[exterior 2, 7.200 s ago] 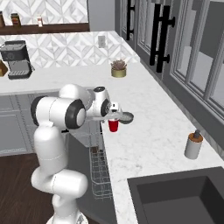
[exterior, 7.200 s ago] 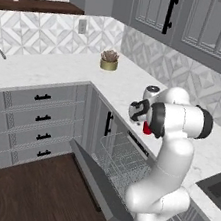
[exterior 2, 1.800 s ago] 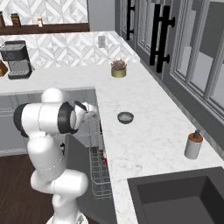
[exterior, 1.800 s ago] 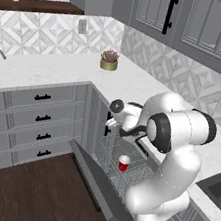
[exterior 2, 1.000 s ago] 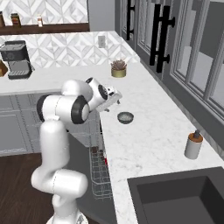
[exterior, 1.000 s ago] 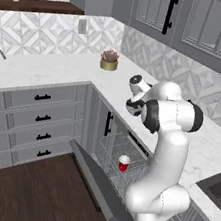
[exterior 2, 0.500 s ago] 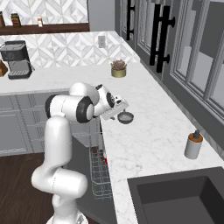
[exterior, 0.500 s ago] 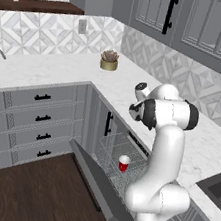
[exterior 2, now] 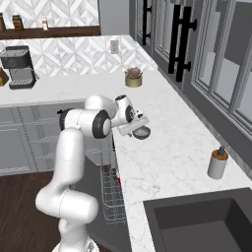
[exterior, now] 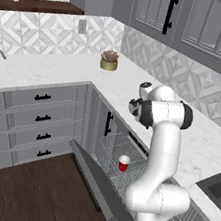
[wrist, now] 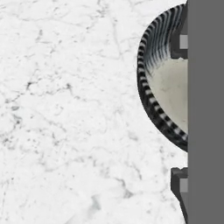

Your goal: Pick up the cup and bowl from the counter, place them in the dishwasher, and close the dishwasher door.

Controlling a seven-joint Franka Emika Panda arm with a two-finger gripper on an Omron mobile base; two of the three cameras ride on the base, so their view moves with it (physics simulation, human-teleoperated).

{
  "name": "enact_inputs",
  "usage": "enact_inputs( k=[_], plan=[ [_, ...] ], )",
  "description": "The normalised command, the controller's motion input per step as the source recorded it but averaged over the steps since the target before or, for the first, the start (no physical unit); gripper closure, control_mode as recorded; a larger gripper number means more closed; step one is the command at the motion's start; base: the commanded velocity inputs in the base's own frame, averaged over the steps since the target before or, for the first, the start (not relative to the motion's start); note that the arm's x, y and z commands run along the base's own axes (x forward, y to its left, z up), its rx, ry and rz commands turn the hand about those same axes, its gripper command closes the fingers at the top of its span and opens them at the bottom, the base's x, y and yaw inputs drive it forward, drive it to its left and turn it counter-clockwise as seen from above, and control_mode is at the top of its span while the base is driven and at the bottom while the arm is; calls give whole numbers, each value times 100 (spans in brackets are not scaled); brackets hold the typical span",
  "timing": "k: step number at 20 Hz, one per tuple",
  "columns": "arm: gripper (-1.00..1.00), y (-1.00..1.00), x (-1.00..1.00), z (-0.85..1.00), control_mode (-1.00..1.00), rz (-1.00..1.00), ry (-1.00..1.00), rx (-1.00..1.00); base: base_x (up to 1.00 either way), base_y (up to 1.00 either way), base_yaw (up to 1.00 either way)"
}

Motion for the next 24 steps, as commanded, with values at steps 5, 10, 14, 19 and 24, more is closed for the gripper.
enact_inputs(
  k=[5, 10, 14, 19, 24],
  plan=[
    [100, 0, 26, -33, -100, 4, 12, 3, 0, 0, 0],
    [100, 0, -40, -18, -100, 4, 2, 3, 0, 0, 0],
    [100, 24, -100, 0, -100, 0, -6, 1, 0, 0, 0],
    [100, 59, -100, 0, -100, 0, -21, 0, 0, 0, 0],
    [100, 76, -100, -6, -100, -1, -26, 0, 0, 0, 0]
  ],
)
